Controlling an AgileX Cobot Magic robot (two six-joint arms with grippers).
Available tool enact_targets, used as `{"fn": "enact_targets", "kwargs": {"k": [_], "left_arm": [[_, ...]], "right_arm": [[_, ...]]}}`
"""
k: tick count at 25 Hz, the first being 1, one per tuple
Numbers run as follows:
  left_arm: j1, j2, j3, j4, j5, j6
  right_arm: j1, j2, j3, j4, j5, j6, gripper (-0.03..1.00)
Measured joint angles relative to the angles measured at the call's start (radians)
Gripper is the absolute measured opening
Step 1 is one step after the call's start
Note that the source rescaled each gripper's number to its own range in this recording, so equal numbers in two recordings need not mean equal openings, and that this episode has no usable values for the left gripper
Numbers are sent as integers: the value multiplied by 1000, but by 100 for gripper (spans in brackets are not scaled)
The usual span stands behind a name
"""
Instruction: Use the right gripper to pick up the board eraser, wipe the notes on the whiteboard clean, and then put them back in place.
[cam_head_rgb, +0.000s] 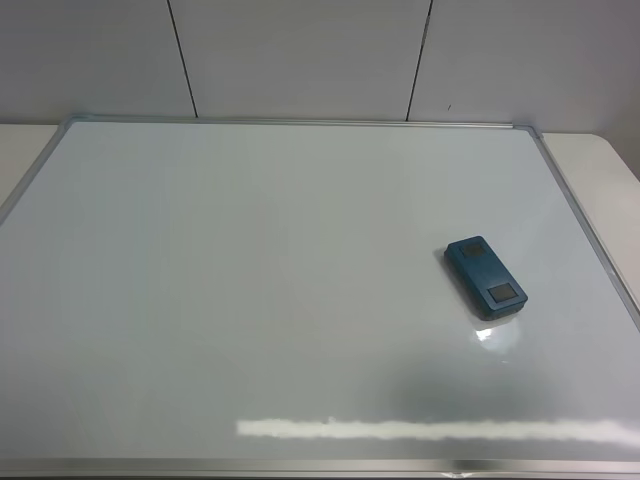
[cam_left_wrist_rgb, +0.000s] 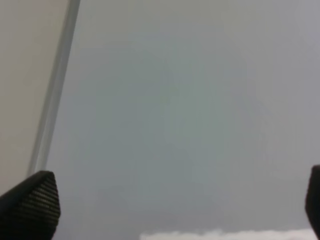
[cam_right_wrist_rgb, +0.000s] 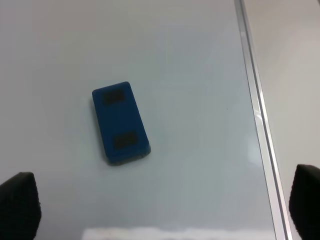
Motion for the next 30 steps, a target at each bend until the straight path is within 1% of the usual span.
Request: {"fn": "enact_targets", "kwargs": {"k": [5,13,30], "left_arm": [[0,0,0,0,0,0],[0,0,0,0,0,0],[0,0,0,0,0,0]], "right_arm": [[0,0,8,-1,-24,5,100],[0,0,8,-48,-27,70,100],[0,0,8,-49,-27,72,100]]}}
